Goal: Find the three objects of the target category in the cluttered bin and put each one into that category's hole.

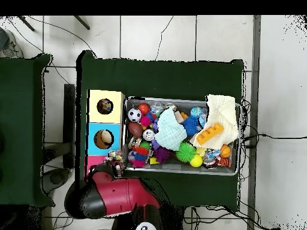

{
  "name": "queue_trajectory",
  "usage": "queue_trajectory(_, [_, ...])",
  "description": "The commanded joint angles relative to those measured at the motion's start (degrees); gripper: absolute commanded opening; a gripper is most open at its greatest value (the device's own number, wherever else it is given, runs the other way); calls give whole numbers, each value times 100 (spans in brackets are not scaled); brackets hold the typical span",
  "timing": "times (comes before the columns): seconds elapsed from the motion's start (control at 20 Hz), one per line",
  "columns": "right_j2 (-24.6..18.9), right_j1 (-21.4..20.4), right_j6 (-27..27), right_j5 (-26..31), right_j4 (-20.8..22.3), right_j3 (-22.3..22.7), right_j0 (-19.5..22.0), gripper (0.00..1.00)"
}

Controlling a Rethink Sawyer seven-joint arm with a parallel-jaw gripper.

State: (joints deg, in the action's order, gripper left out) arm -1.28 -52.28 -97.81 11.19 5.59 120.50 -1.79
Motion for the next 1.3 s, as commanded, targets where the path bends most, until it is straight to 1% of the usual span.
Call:
queue_trajectory(0.05, [534, 881, -1416, 53, -471, -843, -384, 0])
queue_trajectory(0.2, [646, 1037, -1335, 153, -559, -1040, -502, 0])
queue_trajectory(0.5, [861, 1244, -1403, 225, -861, -1319, -884, 0])
queue_trajectory(0.6, [917, 1243, -1408, 318, -955, -1390, -985, 0])
queue_trajectory(0.9, [944, 1086, -1253, 606, -1086, -1457, -985, 0])
queue_trajectory(1.1, [1083, 1107, -1334, 917, -1244, -1801, -1155, 0])
queue_trajectory(1.3, [1182, 1328, -1476, 956, -1437, -2178, -1318, 0])
